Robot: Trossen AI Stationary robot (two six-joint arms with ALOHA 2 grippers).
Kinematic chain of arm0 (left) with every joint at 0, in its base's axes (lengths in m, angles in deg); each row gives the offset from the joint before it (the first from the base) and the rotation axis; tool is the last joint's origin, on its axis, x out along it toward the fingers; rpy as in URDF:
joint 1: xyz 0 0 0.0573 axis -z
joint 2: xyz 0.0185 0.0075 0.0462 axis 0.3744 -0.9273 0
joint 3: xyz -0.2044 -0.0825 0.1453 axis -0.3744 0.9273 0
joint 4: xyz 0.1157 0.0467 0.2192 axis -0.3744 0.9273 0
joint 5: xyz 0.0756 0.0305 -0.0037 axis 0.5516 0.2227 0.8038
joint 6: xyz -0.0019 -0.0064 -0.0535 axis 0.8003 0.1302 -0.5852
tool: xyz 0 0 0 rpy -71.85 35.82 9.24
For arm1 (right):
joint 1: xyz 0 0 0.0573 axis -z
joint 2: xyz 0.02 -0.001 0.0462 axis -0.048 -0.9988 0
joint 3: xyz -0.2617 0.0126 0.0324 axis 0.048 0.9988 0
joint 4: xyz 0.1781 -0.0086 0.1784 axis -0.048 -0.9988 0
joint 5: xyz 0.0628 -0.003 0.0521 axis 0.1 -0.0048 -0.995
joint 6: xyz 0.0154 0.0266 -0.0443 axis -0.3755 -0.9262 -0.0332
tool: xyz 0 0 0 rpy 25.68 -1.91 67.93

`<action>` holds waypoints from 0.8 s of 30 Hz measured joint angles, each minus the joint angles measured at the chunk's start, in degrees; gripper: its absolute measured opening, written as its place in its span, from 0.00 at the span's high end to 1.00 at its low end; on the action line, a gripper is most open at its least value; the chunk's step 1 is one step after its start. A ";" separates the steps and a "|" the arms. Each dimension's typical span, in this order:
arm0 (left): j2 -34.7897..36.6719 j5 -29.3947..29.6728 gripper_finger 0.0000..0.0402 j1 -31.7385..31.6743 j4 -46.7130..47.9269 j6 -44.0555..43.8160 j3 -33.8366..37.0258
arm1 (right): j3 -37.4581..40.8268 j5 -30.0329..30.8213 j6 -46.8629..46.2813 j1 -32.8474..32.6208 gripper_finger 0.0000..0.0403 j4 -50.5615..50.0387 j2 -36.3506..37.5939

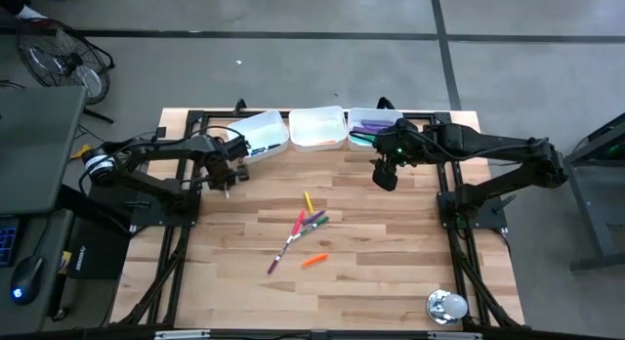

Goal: Pick & Place Markers
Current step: Put the red marker pen into the left white bin

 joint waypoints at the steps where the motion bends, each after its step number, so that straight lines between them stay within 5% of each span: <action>1: 0.00 -0.13 0.84 0.74 -0.08 0.73 0.00 | 0.00 0.00 0.02 -0.02 0.48 0.00 0.00; 15: -0.32 0.97 0.86 19.68 -0.17 4.16 -2.58 | 0.00 0.00 0.83 -0.02 0.48 0.00 0.00; 24: -0.39 -12.99 0.86 28.41 -10.92 15.29 -5.14 | 0.00 -0.02 0.83 -0.02 0.48 0.02 0.00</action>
